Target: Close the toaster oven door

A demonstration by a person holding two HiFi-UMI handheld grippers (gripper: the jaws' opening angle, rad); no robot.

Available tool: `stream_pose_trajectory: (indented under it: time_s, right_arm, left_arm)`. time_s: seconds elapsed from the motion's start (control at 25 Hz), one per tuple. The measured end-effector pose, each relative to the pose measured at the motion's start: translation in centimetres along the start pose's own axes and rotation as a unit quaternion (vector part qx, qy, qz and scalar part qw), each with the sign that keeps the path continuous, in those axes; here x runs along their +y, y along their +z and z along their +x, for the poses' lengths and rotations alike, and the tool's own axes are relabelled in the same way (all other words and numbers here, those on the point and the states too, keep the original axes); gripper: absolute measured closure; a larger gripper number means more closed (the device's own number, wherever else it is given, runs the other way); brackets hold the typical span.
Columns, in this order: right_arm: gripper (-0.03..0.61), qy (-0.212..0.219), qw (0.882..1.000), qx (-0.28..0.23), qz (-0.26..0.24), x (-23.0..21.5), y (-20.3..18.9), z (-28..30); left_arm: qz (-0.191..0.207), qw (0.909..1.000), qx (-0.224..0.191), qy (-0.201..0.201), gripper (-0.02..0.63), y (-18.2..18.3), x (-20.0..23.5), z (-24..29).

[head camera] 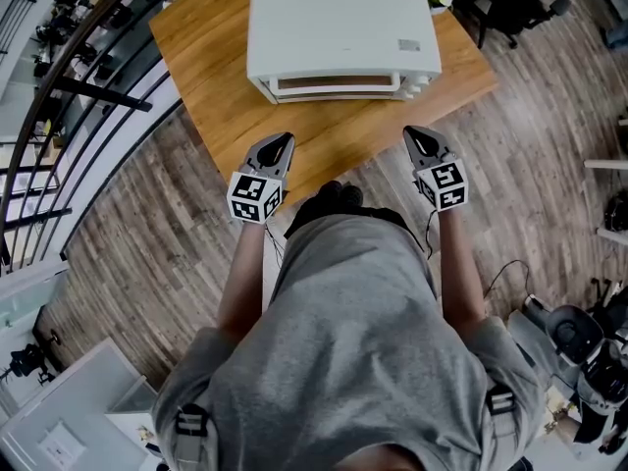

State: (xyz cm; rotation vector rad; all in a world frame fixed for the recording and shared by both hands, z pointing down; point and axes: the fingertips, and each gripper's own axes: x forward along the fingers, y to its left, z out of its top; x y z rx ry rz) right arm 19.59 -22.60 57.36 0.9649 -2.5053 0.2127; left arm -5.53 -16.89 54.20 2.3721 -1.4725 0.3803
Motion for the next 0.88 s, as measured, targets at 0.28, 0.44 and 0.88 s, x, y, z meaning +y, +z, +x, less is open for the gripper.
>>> stream_pose_trajectory:
  time_s: [0.28, 0.44, 0.88]
  right_arm:
    - [0.574, 0.004, 1.0, -0.002, 0.005, 0.1, -0.2, 0.09]
    - [0.574, 0.004, 1.0, -0.002, 0.006, 0.22, -0.31, -0.08]
    - [0.574, 0.003, 1.0, -0.01, 0.015, 0.19, 0.37, -0.41]
  left_arm:
    - [0.002, 1.0, 0.003, 0.0, 0.58, -0.36, 0.04, 0.07]
    - [0.004, 1.0, 0.002, -0.003, 0.58, -0.3, -0.14, 0.09]
    - [0.006, 1.0, 0.002, -0.006, 0.581, 0.07, -0.15, -0.03]
